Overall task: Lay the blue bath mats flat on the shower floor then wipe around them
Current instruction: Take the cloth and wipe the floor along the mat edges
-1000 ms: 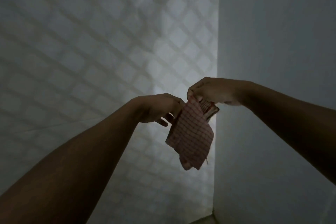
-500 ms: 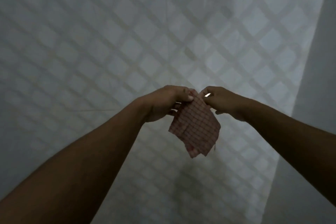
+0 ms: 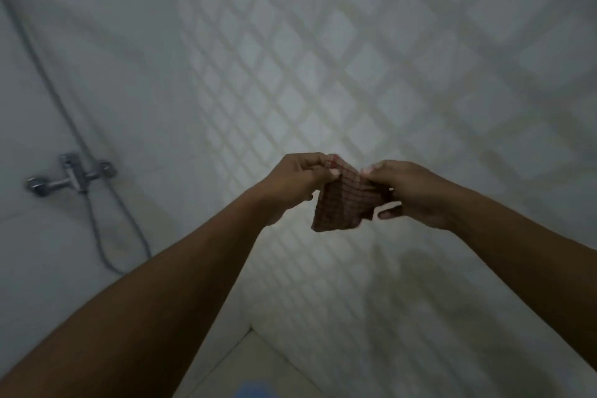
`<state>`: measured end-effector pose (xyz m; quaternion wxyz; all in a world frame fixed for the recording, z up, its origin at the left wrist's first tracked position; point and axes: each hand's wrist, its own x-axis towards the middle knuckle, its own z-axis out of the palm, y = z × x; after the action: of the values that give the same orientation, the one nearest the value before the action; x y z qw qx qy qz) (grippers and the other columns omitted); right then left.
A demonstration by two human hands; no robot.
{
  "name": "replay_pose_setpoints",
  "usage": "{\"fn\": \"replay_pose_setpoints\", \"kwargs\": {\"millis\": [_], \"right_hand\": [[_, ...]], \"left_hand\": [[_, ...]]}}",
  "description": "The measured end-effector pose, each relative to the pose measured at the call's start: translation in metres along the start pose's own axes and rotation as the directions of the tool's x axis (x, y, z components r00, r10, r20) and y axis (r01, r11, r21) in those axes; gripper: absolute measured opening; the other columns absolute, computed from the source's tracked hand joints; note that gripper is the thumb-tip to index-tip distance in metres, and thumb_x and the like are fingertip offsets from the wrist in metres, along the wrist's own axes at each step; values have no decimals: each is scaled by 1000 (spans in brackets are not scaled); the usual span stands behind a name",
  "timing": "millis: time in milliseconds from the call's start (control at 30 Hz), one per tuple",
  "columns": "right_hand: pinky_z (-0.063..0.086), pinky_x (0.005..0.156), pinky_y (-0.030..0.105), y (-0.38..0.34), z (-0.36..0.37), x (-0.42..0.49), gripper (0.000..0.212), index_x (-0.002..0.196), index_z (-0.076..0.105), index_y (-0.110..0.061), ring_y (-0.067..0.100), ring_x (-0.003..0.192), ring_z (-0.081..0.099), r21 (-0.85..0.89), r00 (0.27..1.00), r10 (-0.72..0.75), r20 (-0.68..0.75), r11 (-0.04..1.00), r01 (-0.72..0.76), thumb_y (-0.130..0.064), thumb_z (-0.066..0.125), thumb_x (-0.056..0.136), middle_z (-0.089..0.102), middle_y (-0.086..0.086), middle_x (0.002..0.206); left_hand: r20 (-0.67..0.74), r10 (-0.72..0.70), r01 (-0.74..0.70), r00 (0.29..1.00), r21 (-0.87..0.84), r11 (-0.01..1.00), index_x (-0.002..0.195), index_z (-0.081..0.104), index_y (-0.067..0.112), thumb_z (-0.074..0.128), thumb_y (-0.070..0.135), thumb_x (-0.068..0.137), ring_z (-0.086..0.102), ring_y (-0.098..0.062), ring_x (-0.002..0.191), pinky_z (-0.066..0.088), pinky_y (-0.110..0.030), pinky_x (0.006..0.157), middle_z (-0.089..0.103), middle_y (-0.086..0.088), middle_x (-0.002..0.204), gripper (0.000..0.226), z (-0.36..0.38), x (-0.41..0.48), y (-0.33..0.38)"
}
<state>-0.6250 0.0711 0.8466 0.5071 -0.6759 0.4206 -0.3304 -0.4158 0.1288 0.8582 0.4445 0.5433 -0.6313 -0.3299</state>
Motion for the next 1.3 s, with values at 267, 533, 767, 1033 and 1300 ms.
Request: {"fn": "replay_pose_setpoints", "kwargs": {"millis": [267, 533, 767, 1033, 1300], "right_hand": [[55, 89, 43, -19, 96, 21, 30, 105, 72, -9, 23, 97, 68, -110, 934, -178, 310, 969, 221, 7, 66, 81, 74, 13, 102], [46, 95, 42, -74, 226, -13, 7, 73, 72, -35, 30, 106, 59, -382, 816, -454, 358, 726, 571, -38, 77, 69, 70, 1, 89], [51, 63, 28, -103, 323, -79, 11, 94, 71, -7, 16, 70, 64, -69, 714, -373, 593, 860, 506, -17, 72, 88, 70, 4, 77], [57, 87, 50, -104, 427, -131, 18, 102, 71, -4, 33, 92, 72, -5, 646, -253, 720, 929, 370, -12, 74, 86, 73, 21, 104], [55, 70, 42, -76, 525, -117, 21, 109, 67, -3, 31, 87, 64, -92, 499, -79, 863, 947, 309, -10, 67, 89, 69, 18, 102]], "left_hand": [[-358, -93, 167, 929, 180, 969, 117, 75, 17, 72, 24, 94, 70, -17, 104, 55, -30, 83, 73, 1, 121, 25, -77, -86, -41], [-600, -71, 241, 797, 209, 948, 104, 73, 8, 80, 10, 85, 75, -12, 94, 60, -27, 85, 79, -3, 98, 20, -146, -210, -43], [-648, -220, 318, 729, 37, 947, 115, 63, 11, 80, 17, 86, 74, -10, 84, 55, -23, 73, 77, -10, 99, 34, -198, -339, -33], [-623, -392, 437, 677, -89, 895, 121, 70, 12, 68, 20, 94, 67, -24, 115, 49, -48, 107, 75, -5, 117, 28, -238, -448, -60], [-668, -539, 509, 513, -268, 818, 123, 59, 10, 61, 15, 100, 71, -28, 105, 61, -43, 90, 72, -12, 115, 24, -252, -500, -122]]}}
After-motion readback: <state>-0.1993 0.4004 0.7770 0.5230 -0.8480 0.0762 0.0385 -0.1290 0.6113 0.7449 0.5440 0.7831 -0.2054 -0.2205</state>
